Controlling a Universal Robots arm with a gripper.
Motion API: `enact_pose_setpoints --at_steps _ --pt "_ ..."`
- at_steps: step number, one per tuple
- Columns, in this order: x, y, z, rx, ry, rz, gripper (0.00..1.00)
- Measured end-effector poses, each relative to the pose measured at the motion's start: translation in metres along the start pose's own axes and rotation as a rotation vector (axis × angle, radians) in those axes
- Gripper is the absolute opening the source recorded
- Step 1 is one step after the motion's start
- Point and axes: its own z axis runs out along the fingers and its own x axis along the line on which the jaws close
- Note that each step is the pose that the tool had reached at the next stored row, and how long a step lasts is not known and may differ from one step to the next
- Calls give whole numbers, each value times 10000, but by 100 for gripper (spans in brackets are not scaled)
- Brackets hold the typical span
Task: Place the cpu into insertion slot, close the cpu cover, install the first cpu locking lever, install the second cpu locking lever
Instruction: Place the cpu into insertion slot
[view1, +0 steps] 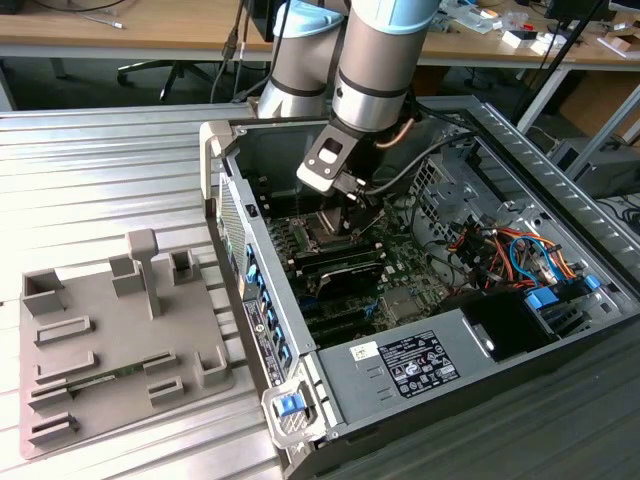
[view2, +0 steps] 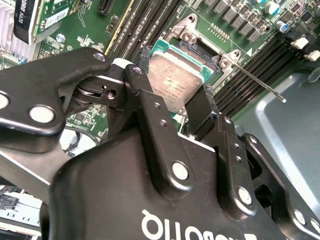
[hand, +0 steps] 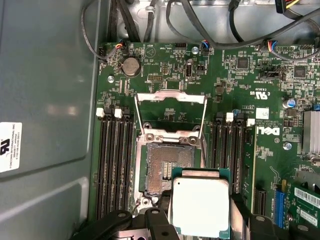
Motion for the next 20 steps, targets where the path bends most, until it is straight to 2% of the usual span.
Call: enact_pose_setpoints --at_steps 15,17,19,20 --pt "11 -93 10 1 -1 1 54" --pt "29 -91 11 0 0 0 54" --pt "125 -79 15 1 -1 0 54" --pt "127 -77 17 -2 1 1 54"
